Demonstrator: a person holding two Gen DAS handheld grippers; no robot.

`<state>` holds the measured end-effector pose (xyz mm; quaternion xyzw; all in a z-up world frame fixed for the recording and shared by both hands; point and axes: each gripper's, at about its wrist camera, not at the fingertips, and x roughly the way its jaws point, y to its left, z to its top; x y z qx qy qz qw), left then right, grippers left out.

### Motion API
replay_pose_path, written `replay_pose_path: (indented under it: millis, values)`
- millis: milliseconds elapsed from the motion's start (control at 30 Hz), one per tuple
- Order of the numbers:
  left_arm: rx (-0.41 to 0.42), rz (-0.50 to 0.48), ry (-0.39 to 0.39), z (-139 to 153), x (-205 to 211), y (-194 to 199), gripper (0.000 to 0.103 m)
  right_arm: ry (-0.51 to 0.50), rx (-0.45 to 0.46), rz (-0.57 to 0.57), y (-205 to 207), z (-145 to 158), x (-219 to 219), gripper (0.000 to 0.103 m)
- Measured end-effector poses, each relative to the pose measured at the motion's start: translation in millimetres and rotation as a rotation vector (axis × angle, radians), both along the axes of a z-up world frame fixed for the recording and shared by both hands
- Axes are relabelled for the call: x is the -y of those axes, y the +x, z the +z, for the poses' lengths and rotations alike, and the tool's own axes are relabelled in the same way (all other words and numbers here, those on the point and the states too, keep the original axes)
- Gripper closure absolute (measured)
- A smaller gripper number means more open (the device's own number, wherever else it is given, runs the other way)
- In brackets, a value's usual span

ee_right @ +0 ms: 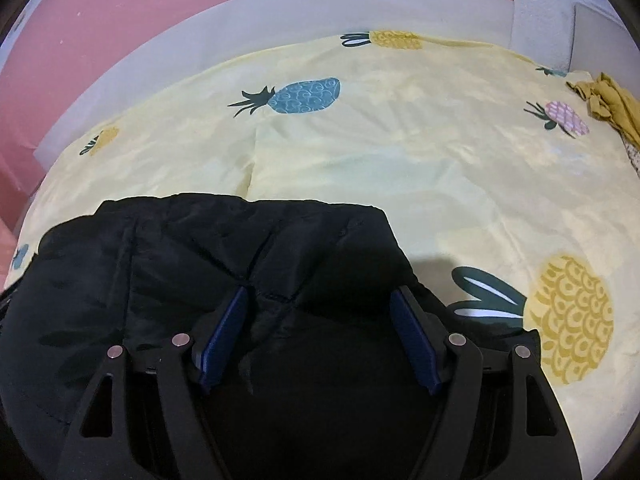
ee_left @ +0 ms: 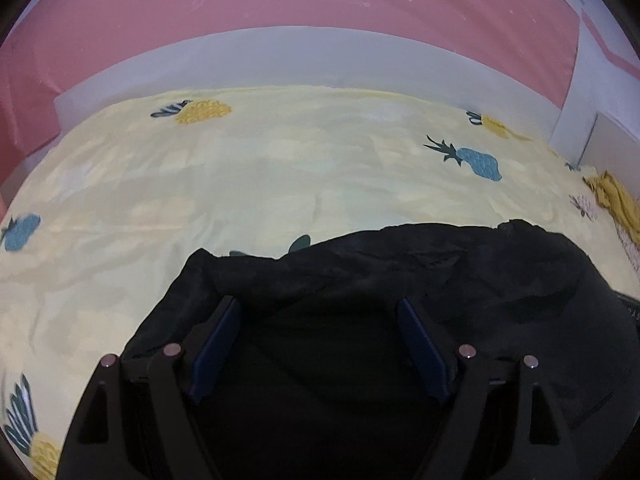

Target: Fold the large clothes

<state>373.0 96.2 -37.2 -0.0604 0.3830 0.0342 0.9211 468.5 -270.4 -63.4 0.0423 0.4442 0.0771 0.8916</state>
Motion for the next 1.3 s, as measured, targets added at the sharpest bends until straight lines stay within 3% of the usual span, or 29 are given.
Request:
replay_pose_path:
  millis: [767,933,1033,1200,1300]
  values:
    - [0.001,0.014,0.003,-7,-1,5,0.019,-0.029,0.043,-0.032,-3,-6,-4,0.03]
    - [-0.047,-0.004,-0.016,5,-5,10,0.02,0.011,0.013,-0.031,-5,13,5,0.03]
    - [-0.055,-0.004,-0.048,19,-8,4,0.02,0.031,0.075,-0.026,-21,40,11,0.03]
    - [0.059,-0.053,-0.088,64,-10,-35,0.02,0.116,0.177,0.019,-76,77,22,0.03]
    - [0.173,-0.066,-0.054,77,-16,-76,0.02,0.105,0.195,0.063,-107,72,19,0.03]
